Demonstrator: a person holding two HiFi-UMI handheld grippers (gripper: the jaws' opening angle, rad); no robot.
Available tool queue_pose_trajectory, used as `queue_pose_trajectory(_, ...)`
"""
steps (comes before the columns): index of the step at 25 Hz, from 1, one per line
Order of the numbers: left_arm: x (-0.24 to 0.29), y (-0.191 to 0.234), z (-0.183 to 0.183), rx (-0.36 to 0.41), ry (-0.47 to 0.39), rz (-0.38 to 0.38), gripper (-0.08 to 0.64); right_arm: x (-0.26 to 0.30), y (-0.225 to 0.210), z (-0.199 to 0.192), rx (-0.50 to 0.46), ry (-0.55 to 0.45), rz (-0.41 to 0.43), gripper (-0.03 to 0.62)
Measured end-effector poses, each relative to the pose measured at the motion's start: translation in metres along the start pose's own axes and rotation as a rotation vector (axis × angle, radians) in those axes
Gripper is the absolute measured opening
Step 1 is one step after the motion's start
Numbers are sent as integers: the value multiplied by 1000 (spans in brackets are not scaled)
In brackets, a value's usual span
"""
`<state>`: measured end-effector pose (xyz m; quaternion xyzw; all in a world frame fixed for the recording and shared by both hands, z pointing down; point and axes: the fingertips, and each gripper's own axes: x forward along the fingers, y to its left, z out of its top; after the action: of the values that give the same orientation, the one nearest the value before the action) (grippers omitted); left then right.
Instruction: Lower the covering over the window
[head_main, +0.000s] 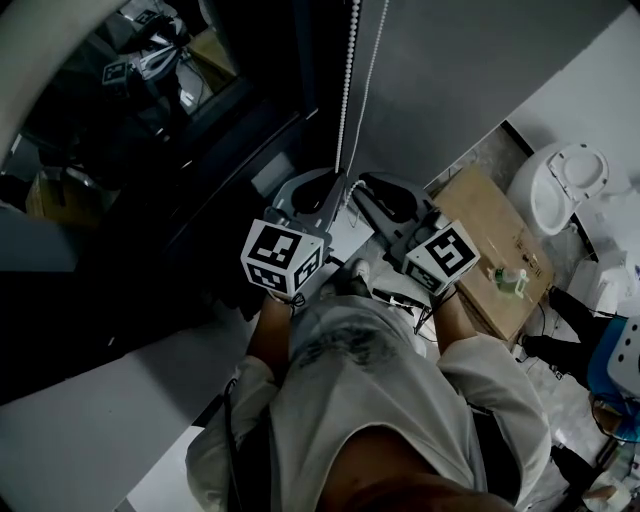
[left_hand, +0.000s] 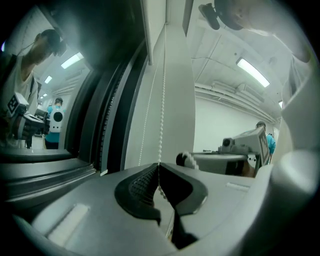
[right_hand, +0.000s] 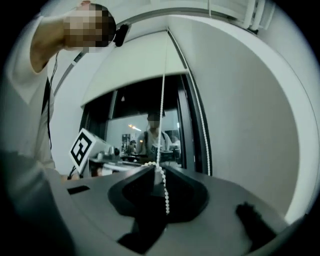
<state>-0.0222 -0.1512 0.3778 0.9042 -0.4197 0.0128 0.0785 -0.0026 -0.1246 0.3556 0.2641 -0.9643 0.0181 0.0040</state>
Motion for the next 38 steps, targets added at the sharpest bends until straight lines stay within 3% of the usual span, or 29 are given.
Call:
queue_pose_trajectory(6, 1, 0, 0, 0, 4, 0, 15, 9, 2, 63, -89, -96, 40, 72)
queue_pose_trajectory(16, 3, -10, -2, 14, 10, -20, 15, 33, -5, 119, -104, -218, 52, 74)
queue_pose_trajectory(19, 4, -11, -1, 8, 4, -24, 15, 34, -6, 124, -118, -226, 43, 20)
queue_pose_trajectory(24, 4, -8, -10, 9, 29, -14, 15, 38, -4, 114, -125, -192, 44, 18)
queue_pose_trajectory(38, 6, -2, -101, -50, 179, -3, 17, 45, -1, 24, -101, -4, 31, 17)
